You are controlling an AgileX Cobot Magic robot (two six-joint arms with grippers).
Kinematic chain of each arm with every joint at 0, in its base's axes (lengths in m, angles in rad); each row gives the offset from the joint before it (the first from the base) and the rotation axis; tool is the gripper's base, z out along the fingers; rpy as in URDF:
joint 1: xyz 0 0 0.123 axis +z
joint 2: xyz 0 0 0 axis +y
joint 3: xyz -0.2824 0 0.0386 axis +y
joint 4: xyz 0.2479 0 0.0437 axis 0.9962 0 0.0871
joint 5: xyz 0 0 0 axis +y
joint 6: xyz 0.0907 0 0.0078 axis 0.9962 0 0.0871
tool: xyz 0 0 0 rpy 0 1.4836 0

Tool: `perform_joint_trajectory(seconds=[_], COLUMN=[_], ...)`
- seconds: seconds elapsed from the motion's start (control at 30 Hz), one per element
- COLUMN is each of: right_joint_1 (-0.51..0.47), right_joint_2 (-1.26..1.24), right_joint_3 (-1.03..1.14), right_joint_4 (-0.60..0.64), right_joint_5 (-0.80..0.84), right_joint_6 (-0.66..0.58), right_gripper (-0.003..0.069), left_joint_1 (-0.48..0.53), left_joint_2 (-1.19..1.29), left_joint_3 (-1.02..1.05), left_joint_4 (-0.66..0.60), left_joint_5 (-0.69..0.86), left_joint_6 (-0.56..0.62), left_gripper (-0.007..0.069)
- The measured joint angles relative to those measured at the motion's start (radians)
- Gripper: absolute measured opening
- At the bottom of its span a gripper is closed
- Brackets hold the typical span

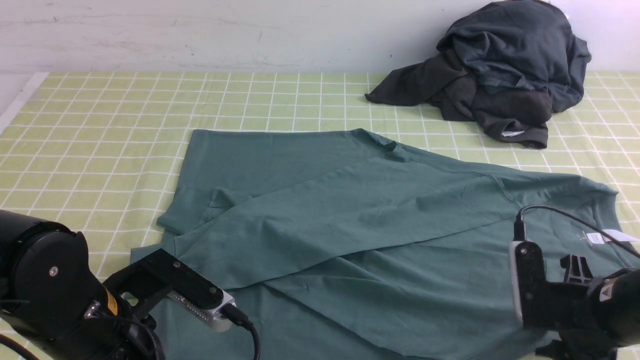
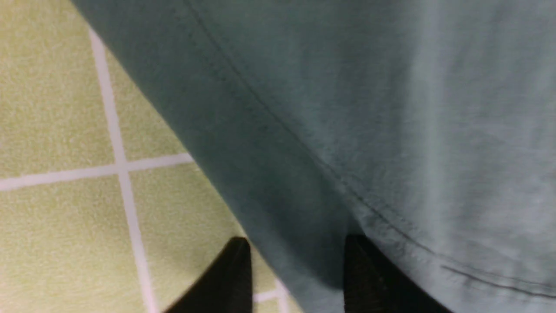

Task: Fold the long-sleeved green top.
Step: Use both arms simultaneously to clamp the lower edge of the clothing fabric, then use both arms to drag the lower edge of the fabric forward and fold it over the upper edge

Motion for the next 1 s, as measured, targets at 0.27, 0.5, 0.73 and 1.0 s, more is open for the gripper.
perform_joint_trajectory(seconds=[0.27,0.5,0.73,1.0], right_joint_1=[0.000,0.000,-0.013,-0.061], right_joint_2=[0.009,-0.116,-0.107,0.166], right_joint_3=[-0.005,-0.008,-0.153,-0.492], right_joint_4=[0.042,0.092,0.079,0.079], right_joint_5=[-0.025,-0.018,-0.067,-0.163], right_joint_6=[0.035,0.286,0.484,0.499], right_gripper=[0.0092,-0.0003,-0.0003,-0.0003], left_joint_1=[0.000,0.000,0.000,0.046], left_joint_2=[-0.006,-0.083,-0.057,0.280], left_joint_3=[0.000,-0.042,-0.227,-0.584], left_joint_4=[-0.002,0.081,0.355,0.563], left_joint_5=[0.007,0.030,-0.161,-0.253], left_joint_6=[0.000,-0.040,-0.350,-0.517], left_gripper=[0.0006,0.0006,0.0006,0.0006])
